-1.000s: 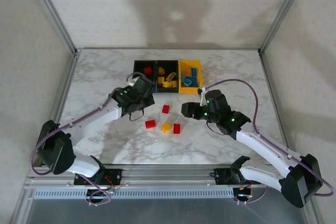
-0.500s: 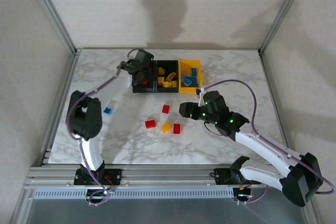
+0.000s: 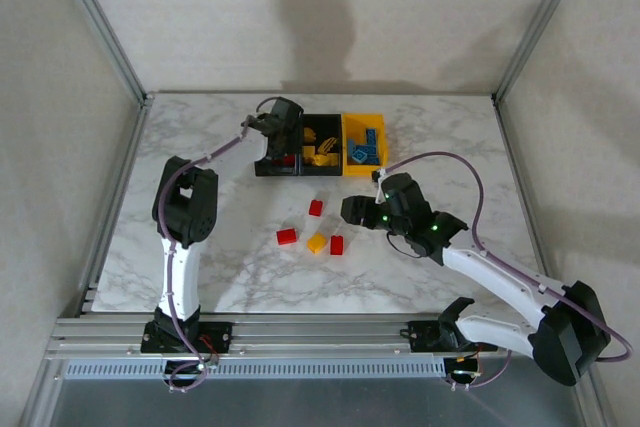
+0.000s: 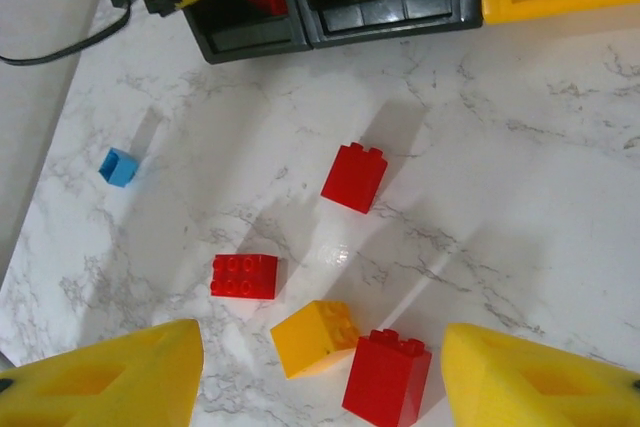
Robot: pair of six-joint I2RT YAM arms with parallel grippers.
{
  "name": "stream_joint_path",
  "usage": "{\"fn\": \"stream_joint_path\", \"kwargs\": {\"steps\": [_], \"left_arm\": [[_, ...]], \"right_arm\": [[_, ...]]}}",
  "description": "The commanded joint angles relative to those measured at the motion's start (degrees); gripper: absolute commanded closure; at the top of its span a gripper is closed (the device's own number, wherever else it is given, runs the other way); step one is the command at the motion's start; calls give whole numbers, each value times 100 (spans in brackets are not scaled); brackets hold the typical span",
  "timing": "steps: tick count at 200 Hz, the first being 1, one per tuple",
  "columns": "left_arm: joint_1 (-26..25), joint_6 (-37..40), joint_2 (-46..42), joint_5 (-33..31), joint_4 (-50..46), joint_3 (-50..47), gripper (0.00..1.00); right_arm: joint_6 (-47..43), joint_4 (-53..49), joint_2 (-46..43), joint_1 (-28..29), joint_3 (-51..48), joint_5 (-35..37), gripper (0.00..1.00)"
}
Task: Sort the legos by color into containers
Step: Place the lego in the container.
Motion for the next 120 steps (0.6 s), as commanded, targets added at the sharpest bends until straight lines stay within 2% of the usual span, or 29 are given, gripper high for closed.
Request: {"fn": "stream_joint_path", "kwargs": {"steps": [1,57,120], "left_arm": [[6,86,-351,112,-112,-73,43],[-198,-2,-1745,458,288,-1159,42],[-456,-231,-3819,1157,1065,-3474,39]], "right_arm": [[80,28,133,67,36,88,36],[160,-575,827,317,421,420,31],[571,-900,1754,667,707,672,33]]}}
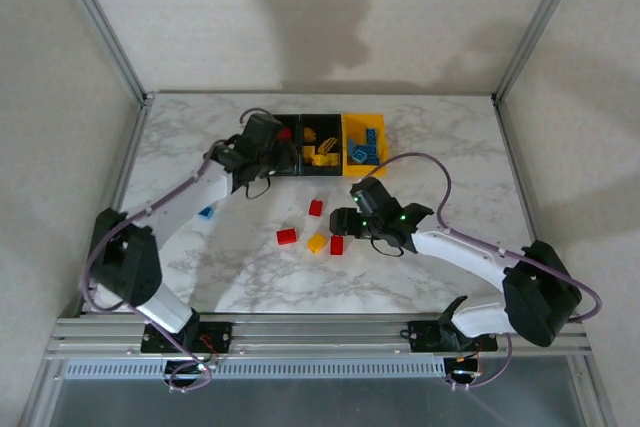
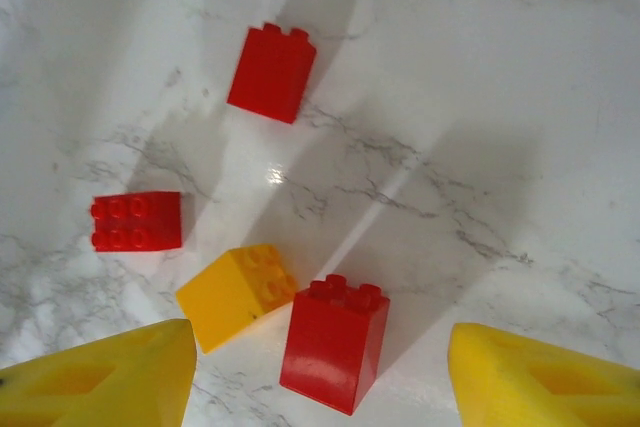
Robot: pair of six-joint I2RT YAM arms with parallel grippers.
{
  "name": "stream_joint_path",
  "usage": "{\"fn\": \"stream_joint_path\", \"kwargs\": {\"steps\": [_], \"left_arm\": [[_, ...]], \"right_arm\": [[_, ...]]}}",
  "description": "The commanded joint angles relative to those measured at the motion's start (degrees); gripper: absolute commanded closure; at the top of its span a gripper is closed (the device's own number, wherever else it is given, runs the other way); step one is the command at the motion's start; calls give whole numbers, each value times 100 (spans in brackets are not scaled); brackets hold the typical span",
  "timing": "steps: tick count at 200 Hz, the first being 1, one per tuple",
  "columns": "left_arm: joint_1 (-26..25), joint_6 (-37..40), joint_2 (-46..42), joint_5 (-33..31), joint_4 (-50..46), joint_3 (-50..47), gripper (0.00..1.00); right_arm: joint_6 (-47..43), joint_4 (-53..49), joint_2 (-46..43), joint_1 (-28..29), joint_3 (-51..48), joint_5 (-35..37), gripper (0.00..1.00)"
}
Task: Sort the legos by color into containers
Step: Place the lego in the container, then pick up the lego from the bottom-center of the table.
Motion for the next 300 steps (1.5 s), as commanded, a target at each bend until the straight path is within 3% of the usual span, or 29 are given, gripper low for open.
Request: {"fn": "stream_joint_path", "kwargs": {"steps": [1,50,116,130,175,194,247,300], "left_arm": [[-43,-174,-635,389,305,-815,39],[-63,-493,-1647,365,309,-2039,36],[-109,-652,-2048,399,240,-2423,36],[-122,-679,-2056,397,242,-2459,36],[-161,-739,-2030,403,327,-2482,36],[-179,-766,-2030,399,358,-2495,36],[-235,-923,-2226,407,452,-2574,36],[-273,-1041,-2394,386,453,-2670,36]], "right_arm": [[251,-235,331,130,222,215,34],[352,-221,1112,333,490,199,35],[353,-272,1730,346,670,279,42],[353,-249,1790,351,661,240,46],[258,-462,1741,341,784,424,73],[166,-610,1654,327,976,522,75],[-407,-874,1607,-138,2085,771,76],[-954,-733,2792,-906,3917,633,76]]}}
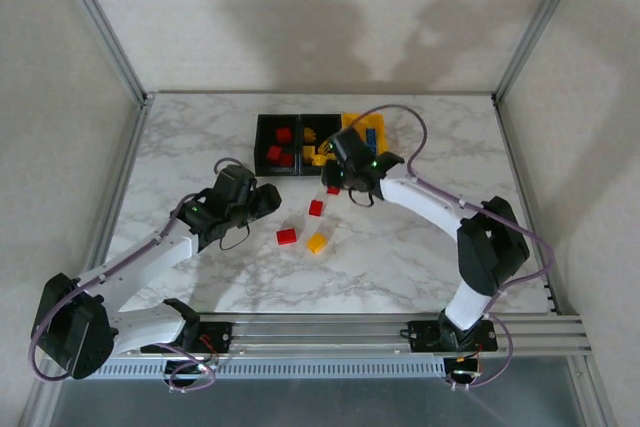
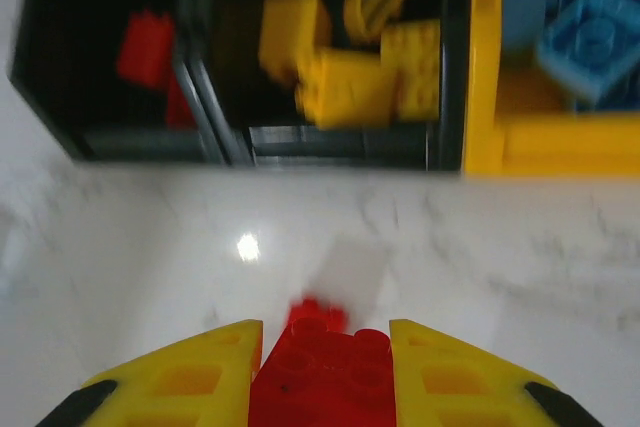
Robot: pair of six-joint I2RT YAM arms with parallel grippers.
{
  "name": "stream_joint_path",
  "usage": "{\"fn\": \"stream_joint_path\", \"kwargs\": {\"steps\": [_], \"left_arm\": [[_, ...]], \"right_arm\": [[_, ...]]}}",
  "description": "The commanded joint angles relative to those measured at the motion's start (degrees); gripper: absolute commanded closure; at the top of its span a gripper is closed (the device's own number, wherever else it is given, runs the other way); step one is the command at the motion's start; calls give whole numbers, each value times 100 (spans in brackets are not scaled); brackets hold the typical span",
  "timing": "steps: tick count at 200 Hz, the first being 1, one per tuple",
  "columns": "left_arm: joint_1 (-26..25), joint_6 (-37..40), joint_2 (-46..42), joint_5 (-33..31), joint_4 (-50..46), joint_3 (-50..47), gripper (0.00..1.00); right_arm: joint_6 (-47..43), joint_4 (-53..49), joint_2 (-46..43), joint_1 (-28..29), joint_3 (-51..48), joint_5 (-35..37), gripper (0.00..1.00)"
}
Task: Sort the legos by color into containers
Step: Pick up the lego from the bottom-center of the table, then place the lego in the container.
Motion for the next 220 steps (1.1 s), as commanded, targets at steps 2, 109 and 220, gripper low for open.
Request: {"fn": "stream_joint_path", "kwargs": {"steps": [2,109,220], "left_arm": [[-85,-131,-149,2,29,-127,36],[-68,-502,-822,-466,-349,-517,36],[3,-515,-1316,-588,-713,-606,35]], "right_arm": [[-375,-3,677,-277,762,30,76],[-24,733,2578,-336,3111,-1603,75],[203,224,4406,-106,5427,-1687,62]]}}
